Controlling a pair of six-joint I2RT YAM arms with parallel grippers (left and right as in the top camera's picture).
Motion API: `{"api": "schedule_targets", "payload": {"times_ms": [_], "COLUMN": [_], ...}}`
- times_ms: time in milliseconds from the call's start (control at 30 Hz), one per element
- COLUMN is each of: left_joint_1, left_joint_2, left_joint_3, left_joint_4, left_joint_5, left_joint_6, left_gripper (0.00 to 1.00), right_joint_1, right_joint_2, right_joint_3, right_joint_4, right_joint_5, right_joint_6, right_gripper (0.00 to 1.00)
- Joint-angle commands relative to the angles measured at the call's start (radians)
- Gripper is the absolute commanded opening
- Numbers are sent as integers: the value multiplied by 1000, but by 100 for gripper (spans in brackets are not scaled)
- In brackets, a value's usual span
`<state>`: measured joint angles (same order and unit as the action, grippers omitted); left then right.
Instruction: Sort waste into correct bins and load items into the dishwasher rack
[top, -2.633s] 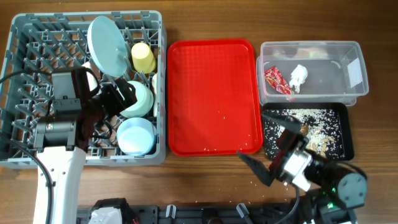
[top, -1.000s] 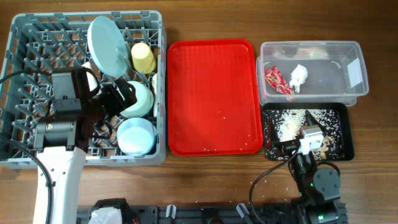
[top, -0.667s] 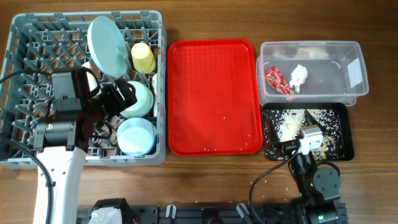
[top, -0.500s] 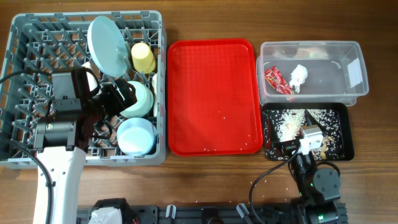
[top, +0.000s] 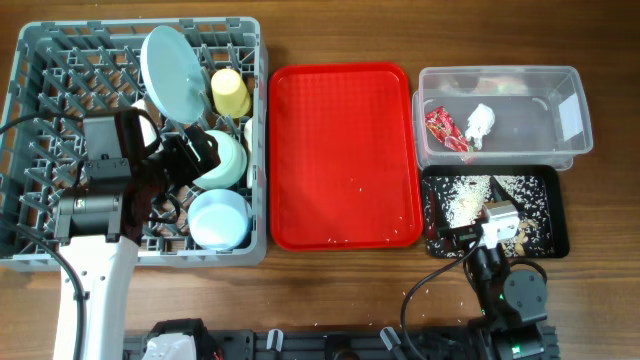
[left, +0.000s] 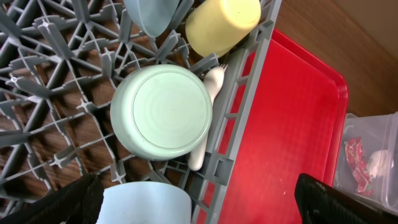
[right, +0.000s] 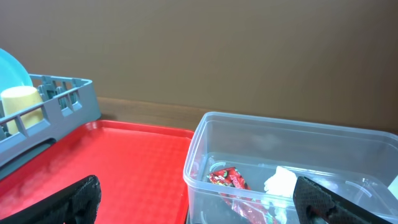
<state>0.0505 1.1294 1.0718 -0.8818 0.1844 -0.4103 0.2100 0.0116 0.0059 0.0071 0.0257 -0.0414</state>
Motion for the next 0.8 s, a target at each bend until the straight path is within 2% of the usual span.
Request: {"api": "schedule_targets", "payload": {"times_ms": [0, 133, 200, 367, 433, 533, 633, 700, 767], "left_joint_1": [-4, -4, -4, -4, -4, -4, -4, -4, -4], "left_joint_2": [-1, -6, -73, -357, -524, -687, -858, -925, -977], "left_joint_3": [10, 7, 7, -56, -130, -226, -406, -514, -613], "left_joint_4": [2, -2, -4, -4, -5, -13, 1, 132, 358], "left_joint_5": [12, 12, 12, 12, 12, 12, 4, 9, 9], "left_joint_6": [-2, -2, -2, -2, -2, -2, -2, -12, -50], "left_gripper": [100, 100, 100, 100, 100, 100, 100, 100, 100], "right_joint_1": [2, 2, 2, 2, 2, 2, 2, 2, 2], "right_joint_2": [-8, -8, -8, -8, -8, -8, -8, -8, -8], "right_joint_3": [-1, -1, -1, -1, -1, -1, -1, -1, -1], "right_joint_4": [2, 2, 2, 2, 2, 2, 2, 2, 2], "right_joint_5": [-21, -21, -21, -21, -20, -21, -21, -21, -21], "right_joint_6": [18, 18, 18, 18, 18, 18, 18, 18, 18], "right_gripper": [100, 100, 100, 100, 100, 100, 100, 100, 100]}}
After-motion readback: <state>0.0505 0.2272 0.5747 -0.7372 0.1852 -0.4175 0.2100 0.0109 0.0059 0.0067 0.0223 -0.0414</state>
